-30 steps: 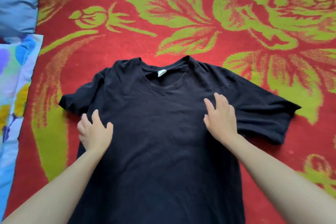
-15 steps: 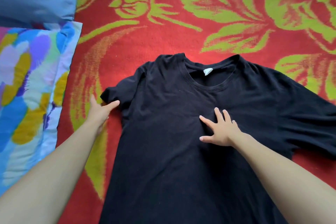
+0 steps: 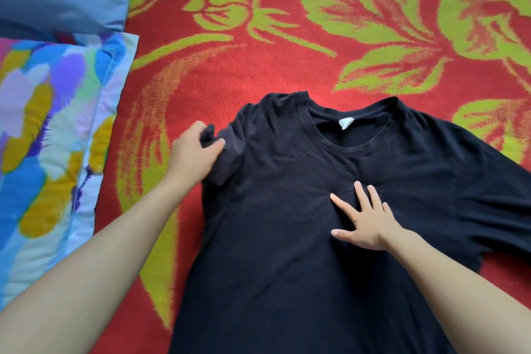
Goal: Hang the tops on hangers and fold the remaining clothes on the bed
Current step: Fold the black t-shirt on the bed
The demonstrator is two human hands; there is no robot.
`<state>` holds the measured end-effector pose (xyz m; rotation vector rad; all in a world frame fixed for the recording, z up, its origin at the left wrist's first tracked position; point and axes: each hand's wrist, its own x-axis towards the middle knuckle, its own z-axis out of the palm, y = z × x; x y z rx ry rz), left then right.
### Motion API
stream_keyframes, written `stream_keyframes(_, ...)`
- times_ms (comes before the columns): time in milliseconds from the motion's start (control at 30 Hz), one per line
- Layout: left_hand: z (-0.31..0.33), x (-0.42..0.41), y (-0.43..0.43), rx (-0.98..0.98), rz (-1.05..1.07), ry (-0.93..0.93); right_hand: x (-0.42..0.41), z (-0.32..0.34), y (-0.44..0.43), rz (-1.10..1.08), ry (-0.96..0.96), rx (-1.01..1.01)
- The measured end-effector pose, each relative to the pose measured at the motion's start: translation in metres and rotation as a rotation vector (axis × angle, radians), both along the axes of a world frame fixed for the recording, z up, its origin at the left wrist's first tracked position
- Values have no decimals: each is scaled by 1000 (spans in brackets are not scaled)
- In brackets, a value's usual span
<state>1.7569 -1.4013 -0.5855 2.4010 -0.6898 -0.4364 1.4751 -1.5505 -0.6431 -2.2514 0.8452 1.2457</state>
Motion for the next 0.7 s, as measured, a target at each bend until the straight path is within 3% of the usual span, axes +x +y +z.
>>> stream_keyframes(67,-5,31,10,-120,281,70,0,0,-1,3,6,1)
stream_keyframes(167,-42,95,72,-298,958,516,-1,-1,0,9,9,-5)
stream_keyframes(233,-65,110,118,-529,1230,727,-1,-1,0,12,16,-6)
stream_keyframes(267,-63,100,125,-550,1279,781,-1,-1,1,10,18,0)
stream_keyframes(333,-53,69,116,-450,1141,824,0,-1,0,6,14,9)
stream_keyframes(433,-54,32,92,-67,505,477,1,0,0,10,14,7)
stream_keyframes(500,-58,24,81,225,221,296,0,0,0,21,19,1)
stream_keyframes(567,-56,24,79,359,176,149,-1,0,1,26,24,1)
stream_keyframes(700,-40,49,77,360,170,-44,-1,0,0,22,26,4)
